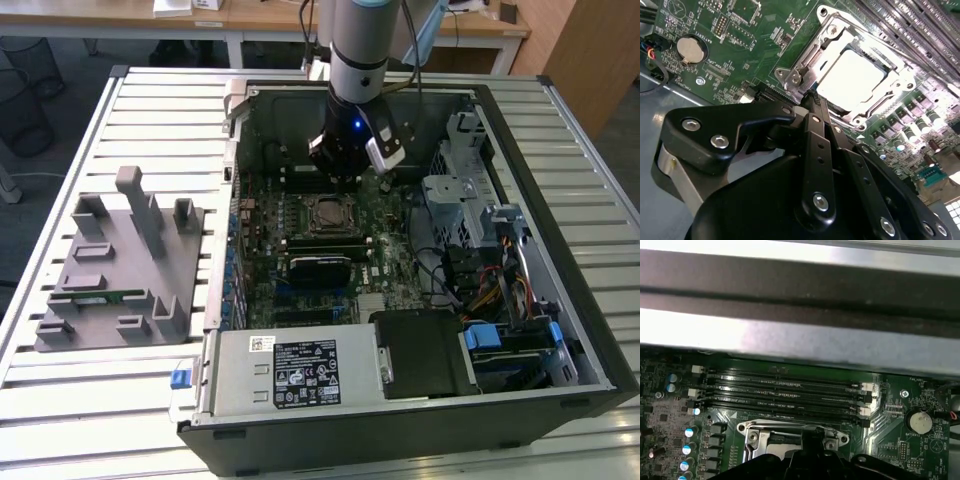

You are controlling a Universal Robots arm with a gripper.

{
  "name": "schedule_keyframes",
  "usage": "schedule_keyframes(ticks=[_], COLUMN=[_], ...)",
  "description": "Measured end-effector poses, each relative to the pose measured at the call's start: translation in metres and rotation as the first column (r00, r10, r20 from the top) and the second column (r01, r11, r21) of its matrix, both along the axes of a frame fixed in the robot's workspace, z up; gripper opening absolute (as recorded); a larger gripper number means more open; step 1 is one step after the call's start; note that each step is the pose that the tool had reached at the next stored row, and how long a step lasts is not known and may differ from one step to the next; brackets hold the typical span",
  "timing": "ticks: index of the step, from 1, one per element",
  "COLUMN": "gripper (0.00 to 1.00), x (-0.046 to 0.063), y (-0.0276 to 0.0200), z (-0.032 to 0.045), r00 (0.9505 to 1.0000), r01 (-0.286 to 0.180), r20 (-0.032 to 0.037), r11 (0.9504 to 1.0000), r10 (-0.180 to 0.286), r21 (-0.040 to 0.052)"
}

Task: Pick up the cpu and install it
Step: 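Install the second cpu locking lever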

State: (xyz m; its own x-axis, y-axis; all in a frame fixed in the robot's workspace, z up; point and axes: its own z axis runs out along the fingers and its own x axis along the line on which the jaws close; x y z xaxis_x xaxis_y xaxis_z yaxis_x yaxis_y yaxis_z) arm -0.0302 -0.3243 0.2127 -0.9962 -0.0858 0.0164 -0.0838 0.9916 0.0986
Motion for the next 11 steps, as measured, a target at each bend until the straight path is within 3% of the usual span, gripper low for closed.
schedule_keyframes(ticks=[4,11], gripper=[0.11,0.11], x=[0.000,0.000], y=[-0.0046,-0.0169], z=[0.0000,-0.0001], r00=[1.0000,1.0000], r01=[0.000,0.000], r20=[0.0001,0.0001], r11=[1.0000,1.0000], r10=[0.000,0.000], r21=[0.0001,0.0003])
